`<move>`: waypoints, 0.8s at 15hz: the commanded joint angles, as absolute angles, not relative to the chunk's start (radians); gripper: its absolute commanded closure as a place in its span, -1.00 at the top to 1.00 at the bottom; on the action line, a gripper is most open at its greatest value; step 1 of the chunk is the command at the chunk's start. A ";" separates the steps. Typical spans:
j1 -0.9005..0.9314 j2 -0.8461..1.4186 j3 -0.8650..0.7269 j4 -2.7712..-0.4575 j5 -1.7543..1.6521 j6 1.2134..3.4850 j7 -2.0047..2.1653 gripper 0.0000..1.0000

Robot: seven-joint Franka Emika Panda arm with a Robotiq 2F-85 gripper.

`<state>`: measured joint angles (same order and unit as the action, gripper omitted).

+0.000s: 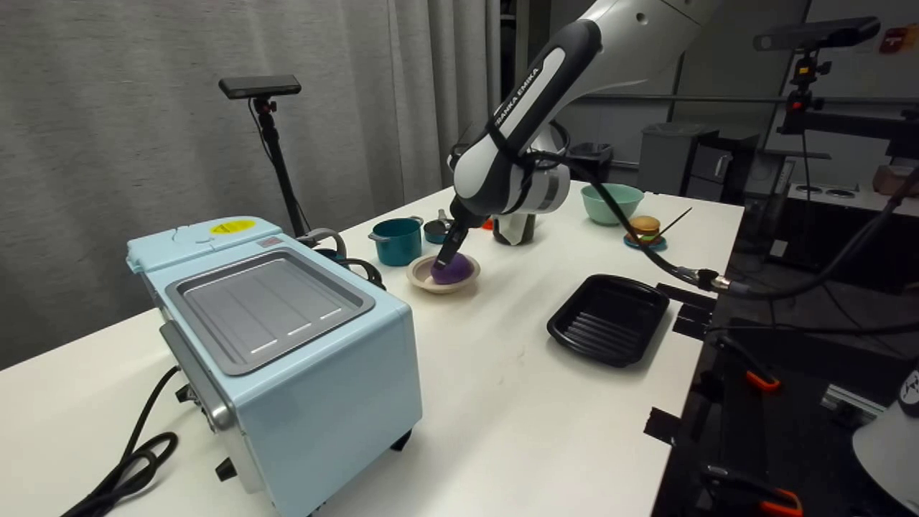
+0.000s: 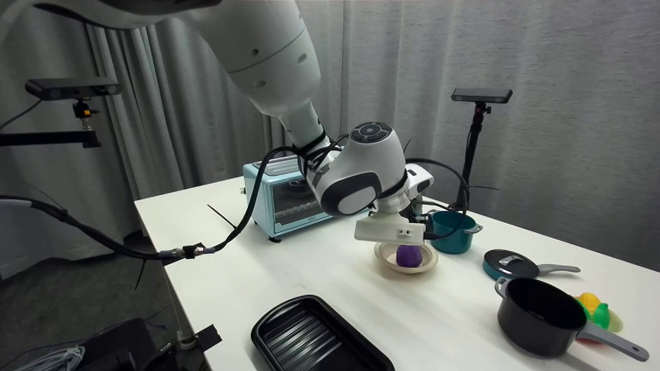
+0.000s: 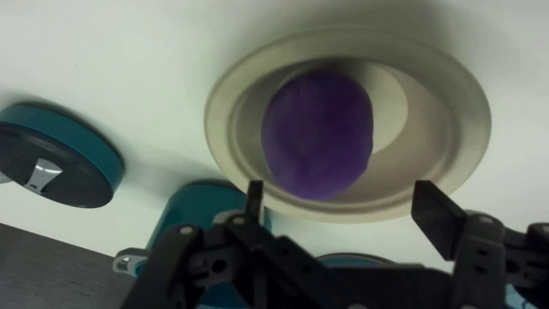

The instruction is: Put the purple plush toy on the white plate

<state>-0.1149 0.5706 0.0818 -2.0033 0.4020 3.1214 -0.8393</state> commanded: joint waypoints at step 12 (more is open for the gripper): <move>-0.041 0.324 0.084 -2.129 0.401 3.115 -0.804 1.00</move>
